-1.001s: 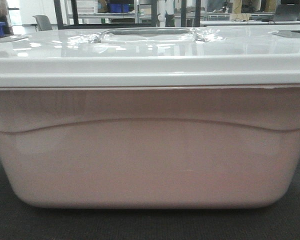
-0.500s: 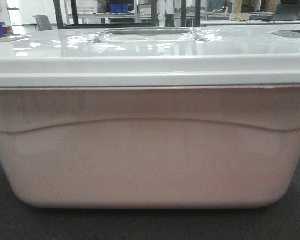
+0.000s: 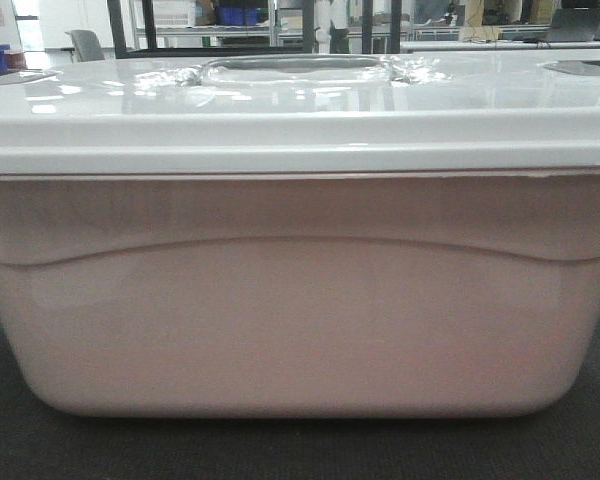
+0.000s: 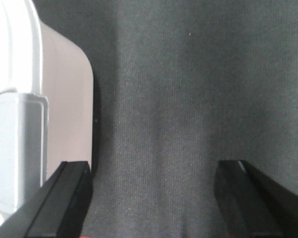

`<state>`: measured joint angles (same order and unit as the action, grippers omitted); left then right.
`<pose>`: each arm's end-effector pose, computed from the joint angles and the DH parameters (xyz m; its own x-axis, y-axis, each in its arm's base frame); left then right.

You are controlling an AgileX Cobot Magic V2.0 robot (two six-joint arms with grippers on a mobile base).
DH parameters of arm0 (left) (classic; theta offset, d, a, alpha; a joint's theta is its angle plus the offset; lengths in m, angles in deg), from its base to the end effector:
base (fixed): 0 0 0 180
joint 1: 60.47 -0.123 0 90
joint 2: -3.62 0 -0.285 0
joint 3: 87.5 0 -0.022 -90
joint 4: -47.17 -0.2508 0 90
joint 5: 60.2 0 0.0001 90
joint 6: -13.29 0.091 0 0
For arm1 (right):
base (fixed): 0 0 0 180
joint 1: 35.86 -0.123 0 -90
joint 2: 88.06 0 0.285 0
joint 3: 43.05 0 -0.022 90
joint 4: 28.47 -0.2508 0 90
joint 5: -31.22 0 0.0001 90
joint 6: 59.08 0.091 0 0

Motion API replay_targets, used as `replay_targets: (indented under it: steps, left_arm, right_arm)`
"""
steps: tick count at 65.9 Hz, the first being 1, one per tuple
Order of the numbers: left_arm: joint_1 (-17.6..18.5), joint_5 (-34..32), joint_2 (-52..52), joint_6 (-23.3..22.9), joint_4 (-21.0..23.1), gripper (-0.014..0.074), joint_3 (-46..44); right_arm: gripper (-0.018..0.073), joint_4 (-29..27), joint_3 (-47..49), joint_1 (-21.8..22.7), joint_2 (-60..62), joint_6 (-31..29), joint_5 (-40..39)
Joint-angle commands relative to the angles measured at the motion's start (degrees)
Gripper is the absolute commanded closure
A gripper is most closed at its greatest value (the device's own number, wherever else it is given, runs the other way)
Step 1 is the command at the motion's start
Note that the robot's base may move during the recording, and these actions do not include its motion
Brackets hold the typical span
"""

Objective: Grab white bin and place on right shelf
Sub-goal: 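Move both open grippers onto the grey side handles of the bin, then close both grippers on the grey side handles of the bin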

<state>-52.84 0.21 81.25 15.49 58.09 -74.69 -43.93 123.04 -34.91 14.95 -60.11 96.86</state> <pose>0.2301 -0.0460 0.3434 -0.8724 0.0606 -0.4851 0.1625 0.9718 -0.1709 0.2235 0.0184 0.3382 -0.9154 0.1078 -0.3879 0.0037 0.9657 0.2596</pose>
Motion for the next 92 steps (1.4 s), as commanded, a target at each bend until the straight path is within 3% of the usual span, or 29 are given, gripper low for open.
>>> replay_targets:
  steps: [1, 16, 22, 28, 34, 39, 46, 55, 64, 79, 92]
  left_arm:
    - [0.05, -0.99, -1.02, 0.13, 3.11, 0.0322, -1.94]
    - [0.05, -0.99, -1.02, 0.13, 4.75, 0.0322, -6.13]
    - [-1.04, -0.89, -1.02, 0.51, 7.88, 0.0322, -9.31]
    - [-2.91, -0.64, -1.02, 4.57, 15.18, 0.0322, -11.26]
    - [-5.85, 0.41, -1.02, 10.36, 27.46, 0.0322, -11.63]
    - [-8.0, 1.73, -0.37, 14.53, 35.16, 0.0322, -11.63]
    - [-11.67, 4.24, 2.34, 19.01, 41.35, 0.0322, -11.63]
    - [-14.64, 10.69, 7.68, 23.5, 42.36, 0.0322, -11.63]
    - [-15.3, 12.93, 11.55, 25.36, 43.02, 0.0322, -11.63]
    - [-15.3, 13.78, 12.44, 28.78, 44.75, 0.0322, -10.05]
    - [-15.3, 13.78, 12.33, 32.26, 49.93, 0.0322, -3.4]
  right_arm:
    - [-0.0052, -2.85, 2.19, 0.06, 1.06, -0.02, -0.6]
    - [-0.0052, -7.16, 7.61, 0.06, 1.06, -0.08, 1.46]
    - [-0.0052, -7.16, 10.91, 0.06, 1.06, -0.08, 2.25]
    - [-0.0052, -7.68, 14.46, 0.06, 1.06, -0.08, 2.75]
    - [-0.0052, -9.71, 17.11, 0.06, 1.06, -0.13, 2.12]
    - [-0.0052, -10.68, 17.51, 0.06, 0.78, -1.07, 1.24]
    - [-0.0052, -12.1, 17.33, 0.06, -1.49, -1.8, 1.33]
    - [-0.0052, -18.49, 17.33, 0.59, -4.78, -5.88, 1.47]
    - [-0.0052, -29.58, 17.33, 3.86, -8.83, -13.23, 5.14]
    - [-0.0052, -37.37, 15.43, 12.79, -11.99, -20.75, 10.86]
    - [-0.0052, -41.32, 5.96, 13.84, -11.62, -25.18, 10.86]
